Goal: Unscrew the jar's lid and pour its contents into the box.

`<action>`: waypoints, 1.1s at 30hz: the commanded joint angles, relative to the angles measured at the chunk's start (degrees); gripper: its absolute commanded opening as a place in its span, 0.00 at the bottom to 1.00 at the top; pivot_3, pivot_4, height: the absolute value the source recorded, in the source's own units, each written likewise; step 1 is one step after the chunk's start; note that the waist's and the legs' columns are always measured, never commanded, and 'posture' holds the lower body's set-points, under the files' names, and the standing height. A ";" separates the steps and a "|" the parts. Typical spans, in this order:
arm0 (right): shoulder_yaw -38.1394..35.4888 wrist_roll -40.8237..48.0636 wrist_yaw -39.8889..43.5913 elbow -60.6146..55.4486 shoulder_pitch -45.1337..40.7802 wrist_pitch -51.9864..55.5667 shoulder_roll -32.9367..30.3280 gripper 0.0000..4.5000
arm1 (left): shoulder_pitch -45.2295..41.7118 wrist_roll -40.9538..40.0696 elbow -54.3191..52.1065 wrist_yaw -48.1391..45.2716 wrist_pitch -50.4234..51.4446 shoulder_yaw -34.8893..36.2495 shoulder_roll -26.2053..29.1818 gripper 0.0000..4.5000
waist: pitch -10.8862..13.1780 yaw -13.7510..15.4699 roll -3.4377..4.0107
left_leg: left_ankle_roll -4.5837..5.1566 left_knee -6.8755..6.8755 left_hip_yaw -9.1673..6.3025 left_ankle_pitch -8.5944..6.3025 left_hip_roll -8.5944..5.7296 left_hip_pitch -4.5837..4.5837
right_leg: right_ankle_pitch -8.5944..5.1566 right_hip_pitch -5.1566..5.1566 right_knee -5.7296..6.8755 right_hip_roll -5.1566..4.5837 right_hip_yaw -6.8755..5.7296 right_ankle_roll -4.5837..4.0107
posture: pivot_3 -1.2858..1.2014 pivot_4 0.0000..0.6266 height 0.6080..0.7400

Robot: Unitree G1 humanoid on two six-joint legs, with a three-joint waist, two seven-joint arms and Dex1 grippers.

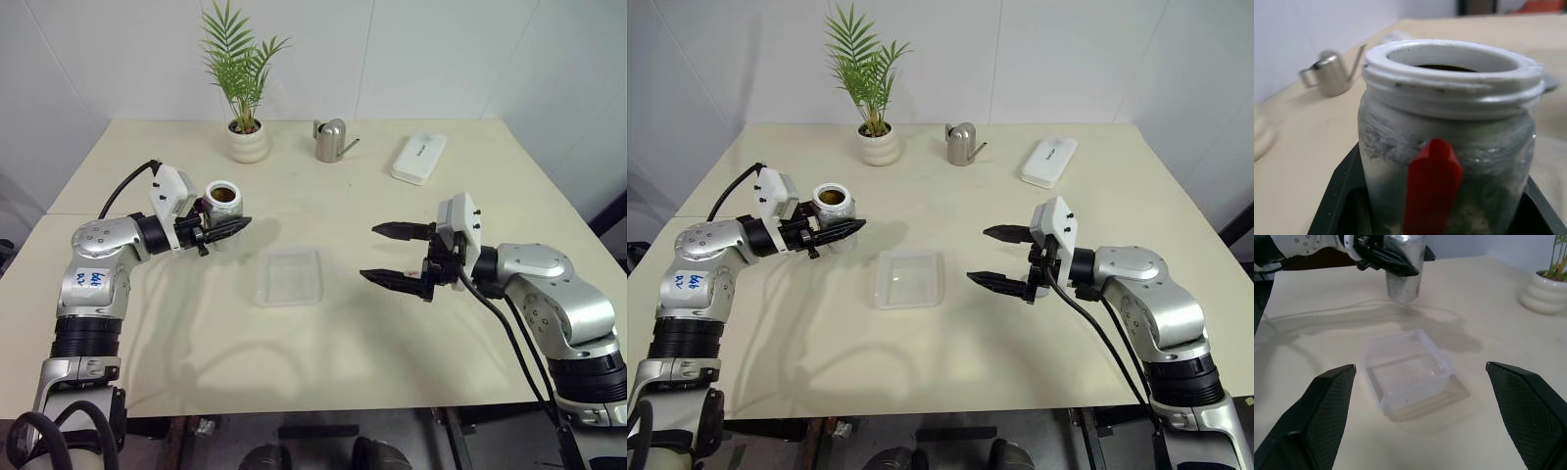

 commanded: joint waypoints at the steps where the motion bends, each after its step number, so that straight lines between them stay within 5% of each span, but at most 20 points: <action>1: -1.37 -0.15 -0.86 -1.41 0.20 -1.22 0.25 1.00 | 0.56 8.55 -4.11 6.26 -8.62 -3.73 -0.59 0.43 | 0.00 -0.06 0.00 | 0.00 0.00 0.01 0.00 0.00 0.00 | 0.00 0.00 -0.01 0.00 0.00 0.00 | 0.52 0.24 1.00; 10: -2.46 -0.44 -2.15 -0.55 2.13 -1.83 -0.26 1.00 | -4.88 51.34 7.56 46.60 -46.48 -16.60 4.99 0.43 | 0.00 -0.16 -0.01 | -0.02 -0.03 0.08 -0.01 0.03 0.01 | 0.01 -0.04 -0.02 -0.02 0.03 0.01 | 0.52 0.24 1.00; 17: -2.25 -0.22 -3.42 -1.29 2.87 -1.51 0.67 1.00 | -9.43 83.46 9.52 76.29 -48.04 -31.44 10.27 0.43 | -0.01 -0.11 -0.03 | 0.03 -0.13 0.39 -0.01 0.01 -0.26 | 0.02 -0.61 0.16 -0.03 0.30 0.02 | 0.52 0.24 1.00; 22: -1.88 0.04 -4.93 -2.05 3.07 -1.16 2.24 1.00 | -10.95 93.48 9.21 84.66 -43.09 -37.98 9.23 0.43 | -0.02 0.20 -0.03 | 0.08 -0.04 0.43 0.01 0.00 -0.63 | 0.02 -0.90 0.17 -0.02 0.29 0.04 | 0.52 0.24 1.00; 33: -1.81 0.23 -5.85 -2.26 3.46 -1.22 3.88 1.00 | -11.61 95.55 5.21 86.68 -39.69 -38.34 11.32 0.43 | -0.03 0.67 -0.05 | 0.10 0.07 0.43 0.02 0.04 -0.62 | 0.02 -0.89 0.25 -0.02 0.31 0.04 | 0.52 0.24 1.00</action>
